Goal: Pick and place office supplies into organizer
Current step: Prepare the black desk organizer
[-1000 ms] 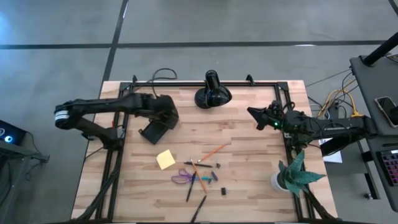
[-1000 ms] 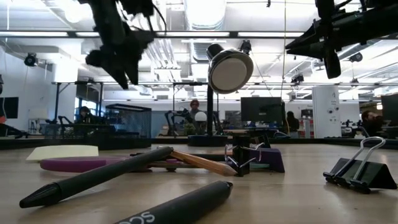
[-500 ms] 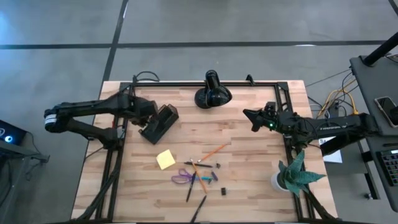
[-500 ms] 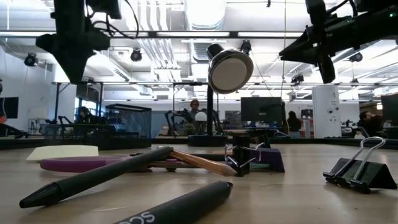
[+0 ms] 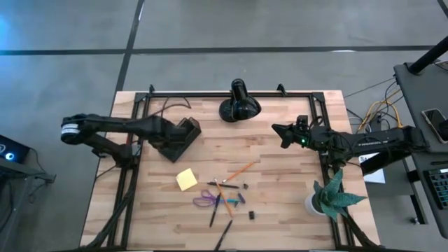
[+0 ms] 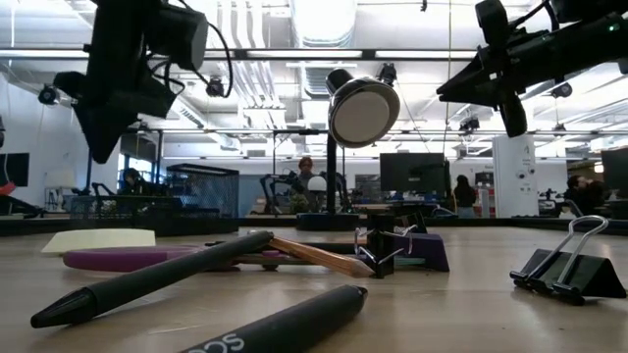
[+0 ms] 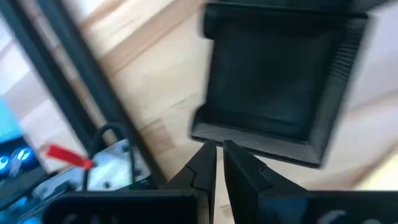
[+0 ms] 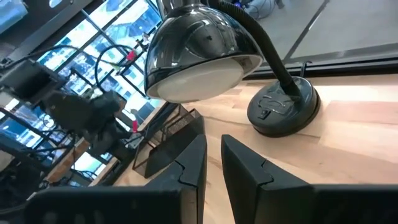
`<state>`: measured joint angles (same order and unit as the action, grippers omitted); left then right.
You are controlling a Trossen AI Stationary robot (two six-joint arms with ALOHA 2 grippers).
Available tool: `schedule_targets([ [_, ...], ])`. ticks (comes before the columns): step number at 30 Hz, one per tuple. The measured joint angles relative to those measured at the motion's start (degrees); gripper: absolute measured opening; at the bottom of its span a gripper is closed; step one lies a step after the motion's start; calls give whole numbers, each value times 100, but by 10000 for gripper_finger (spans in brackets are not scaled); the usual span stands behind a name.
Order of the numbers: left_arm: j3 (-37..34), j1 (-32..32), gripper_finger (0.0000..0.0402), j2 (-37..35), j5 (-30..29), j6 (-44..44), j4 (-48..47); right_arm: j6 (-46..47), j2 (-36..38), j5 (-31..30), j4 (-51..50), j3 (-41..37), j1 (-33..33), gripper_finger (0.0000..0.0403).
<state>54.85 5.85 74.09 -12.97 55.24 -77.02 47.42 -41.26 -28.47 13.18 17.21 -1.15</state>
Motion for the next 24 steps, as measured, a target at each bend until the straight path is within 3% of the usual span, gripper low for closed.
schedule_targets([
  [8,-344,-1000,13,-32,32,3,1265,-127,-4,-22,-17,0,-4,43],
  [14,-750,-1436,13,349,-598,434,1793,-131,2,-55,-39,0,-4,43],
  [20,-935,-1585,13,794,-574,744,1866,-114,27,-52,-37,0,-3,43],
  [24,-865,-1594,13,1001,-302,544,2692,-114,25,-52,-43,0,-2,43],
])
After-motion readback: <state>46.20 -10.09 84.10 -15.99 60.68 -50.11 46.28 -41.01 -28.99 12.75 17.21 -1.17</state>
